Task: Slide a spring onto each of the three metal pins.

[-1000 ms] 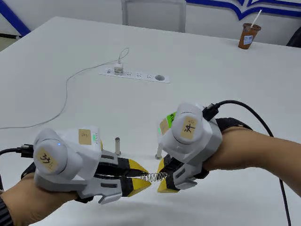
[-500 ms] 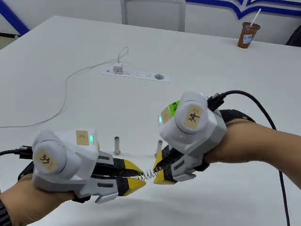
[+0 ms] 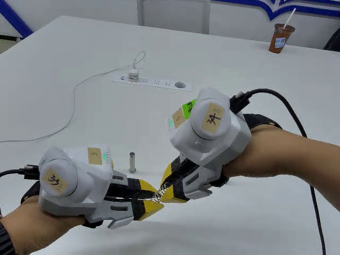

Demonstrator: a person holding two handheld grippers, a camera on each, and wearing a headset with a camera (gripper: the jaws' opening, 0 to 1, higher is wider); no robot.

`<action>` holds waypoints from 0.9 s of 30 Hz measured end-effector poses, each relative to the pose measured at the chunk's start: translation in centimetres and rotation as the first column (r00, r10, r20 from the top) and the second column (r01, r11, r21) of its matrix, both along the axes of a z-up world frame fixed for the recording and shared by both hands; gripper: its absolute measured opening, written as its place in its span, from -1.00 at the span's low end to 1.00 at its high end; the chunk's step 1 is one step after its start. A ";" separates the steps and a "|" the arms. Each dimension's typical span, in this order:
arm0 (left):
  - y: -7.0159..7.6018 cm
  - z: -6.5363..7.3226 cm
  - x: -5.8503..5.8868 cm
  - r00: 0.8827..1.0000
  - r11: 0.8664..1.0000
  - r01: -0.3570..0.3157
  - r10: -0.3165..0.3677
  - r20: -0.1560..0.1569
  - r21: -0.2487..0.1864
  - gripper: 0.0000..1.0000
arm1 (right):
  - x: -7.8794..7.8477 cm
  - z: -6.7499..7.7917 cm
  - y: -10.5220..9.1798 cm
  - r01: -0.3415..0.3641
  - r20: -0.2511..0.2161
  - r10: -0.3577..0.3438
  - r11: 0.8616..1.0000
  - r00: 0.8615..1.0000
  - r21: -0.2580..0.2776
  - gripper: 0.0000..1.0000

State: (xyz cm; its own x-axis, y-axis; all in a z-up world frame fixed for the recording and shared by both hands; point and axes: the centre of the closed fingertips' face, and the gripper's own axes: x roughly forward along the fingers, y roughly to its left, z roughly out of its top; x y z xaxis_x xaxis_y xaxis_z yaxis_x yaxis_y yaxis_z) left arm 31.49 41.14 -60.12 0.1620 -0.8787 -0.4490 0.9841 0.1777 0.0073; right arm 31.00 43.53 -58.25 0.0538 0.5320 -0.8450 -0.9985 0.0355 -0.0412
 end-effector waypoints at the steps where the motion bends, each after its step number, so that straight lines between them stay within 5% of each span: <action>1: 0.0 0.0 0.0 1.000 1.000 0.000 0.000 0.000 -0.001 -0.79 | 0.0 0.1 0.1 -0.002 0.002 0.002 1.000 1.000 0.001 -0.76; 13: -0.1 0.2 0.2 1.000 1.000 -0.008 0.008 0.013 -0.008 -0.76 | 0.3 0.1 0.0 -0.002 0.003 0.002 1.000 1.000 -0.011 -0.76; 27: 0.4 0.5 0.5 0.999 0.999 -0.042 0.042 0.008 -0.026 -0.49 | 1.9 0.5 -2.0 0.031 0.026 -0.030 0.998 0.999 -0.051 -0.76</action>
State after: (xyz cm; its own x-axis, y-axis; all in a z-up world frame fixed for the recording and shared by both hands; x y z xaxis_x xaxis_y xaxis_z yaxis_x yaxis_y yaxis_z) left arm 31.99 41.53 -59.57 0.2028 -0.8824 -0.4245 0.9756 0.2191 0.0107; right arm 32.87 41.57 -57.73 0.0910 0.4857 -0.8694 -0.9956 0.0634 -0.0688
